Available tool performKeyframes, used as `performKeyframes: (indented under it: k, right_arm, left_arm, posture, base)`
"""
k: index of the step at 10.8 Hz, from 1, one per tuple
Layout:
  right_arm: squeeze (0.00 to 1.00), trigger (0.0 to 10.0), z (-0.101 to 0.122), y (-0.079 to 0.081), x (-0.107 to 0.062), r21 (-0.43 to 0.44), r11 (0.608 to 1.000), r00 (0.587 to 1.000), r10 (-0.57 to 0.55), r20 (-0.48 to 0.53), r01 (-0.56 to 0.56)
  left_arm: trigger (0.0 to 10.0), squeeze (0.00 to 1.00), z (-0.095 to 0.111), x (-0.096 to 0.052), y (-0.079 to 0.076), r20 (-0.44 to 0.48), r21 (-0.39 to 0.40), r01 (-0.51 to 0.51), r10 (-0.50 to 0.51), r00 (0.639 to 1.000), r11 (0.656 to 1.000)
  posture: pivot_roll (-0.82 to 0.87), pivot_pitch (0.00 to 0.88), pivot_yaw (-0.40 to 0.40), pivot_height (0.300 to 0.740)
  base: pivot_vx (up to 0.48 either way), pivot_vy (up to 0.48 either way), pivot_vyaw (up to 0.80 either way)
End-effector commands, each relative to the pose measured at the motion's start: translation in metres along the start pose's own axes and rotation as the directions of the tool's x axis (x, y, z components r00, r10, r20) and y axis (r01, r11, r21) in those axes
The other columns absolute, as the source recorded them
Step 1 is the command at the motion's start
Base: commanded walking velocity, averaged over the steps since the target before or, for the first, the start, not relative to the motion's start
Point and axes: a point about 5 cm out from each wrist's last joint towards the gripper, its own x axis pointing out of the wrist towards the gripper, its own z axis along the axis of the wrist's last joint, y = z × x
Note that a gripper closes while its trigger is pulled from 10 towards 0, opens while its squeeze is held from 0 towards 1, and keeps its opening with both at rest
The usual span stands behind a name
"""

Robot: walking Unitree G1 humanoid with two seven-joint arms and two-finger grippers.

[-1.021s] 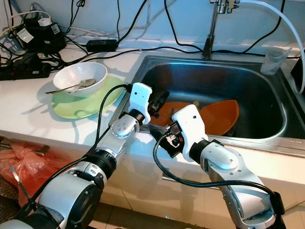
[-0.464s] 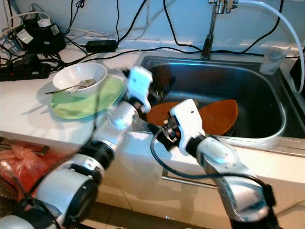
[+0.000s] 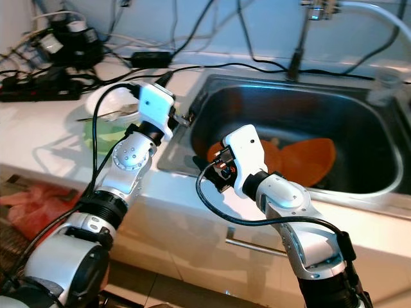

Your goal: Kitchen organization

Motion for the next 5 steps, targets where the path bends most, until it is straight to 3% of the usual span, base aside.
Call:
performKeyframes:
  k: [1, 2, 4, 5]
  right_arm:
    - [0.0, 10.0, 0.004, -0.002, 0.001, -0.022, 1.0, 1.0, -0.014, 0.018, 0.014]
    - [0.0, 10.0, 0.003, -0.003, 0.002, -0.021, 1.0, 1.0, -0.016, 0.021, 0.016]
    - [0.0, 10.0, 0.003, -0.003, 0.007, -0.021, 1.0, 1.0, -0.01, 0.03, 0.01]
    - [0.0, 10.0, 0.002, -0.003, 0.008, -0.021, 1.0, 0.999, -0.009, 0.031, 0.009]
  left_arm:
    - [10.0, 1.0, 0.002, -0.003, 0.013, -0.02, 0.131, -0.052, 0.056, 0.998, 0.99]
    - [10.0, 1.0, 0.01, -0.009, 0.028, 0.001, 0.262, -0.096, 0.099, 0.995, 0.96]
    - [10.0, 1.0, 0.024, -0.019, 0.043, 0.086, 0.281, -0.204, 0.187, 0.979, 0.938]
    - [10.0, 1.0, 0.026, -0.022, 0.045, 0.087, 0.293, -0.214, 0.197, 0.976, 0.932]
  posture:
    - [-0.07, 0.0, 0.073, 0.74]
    - [-0.06, 0.0, 0.067, 0.74]
    - [-0.04, 0.0, 0.064, 0.74]
    - [-0.03, 0.0, 0.065, 0.74]
  base:
    - [0.0, 0.0, 0.0]
    - [0.0, 0.0, 0.0]
    - [0.0, 0.0, 0.0]
    - [0.0, 0.0, 0.0]
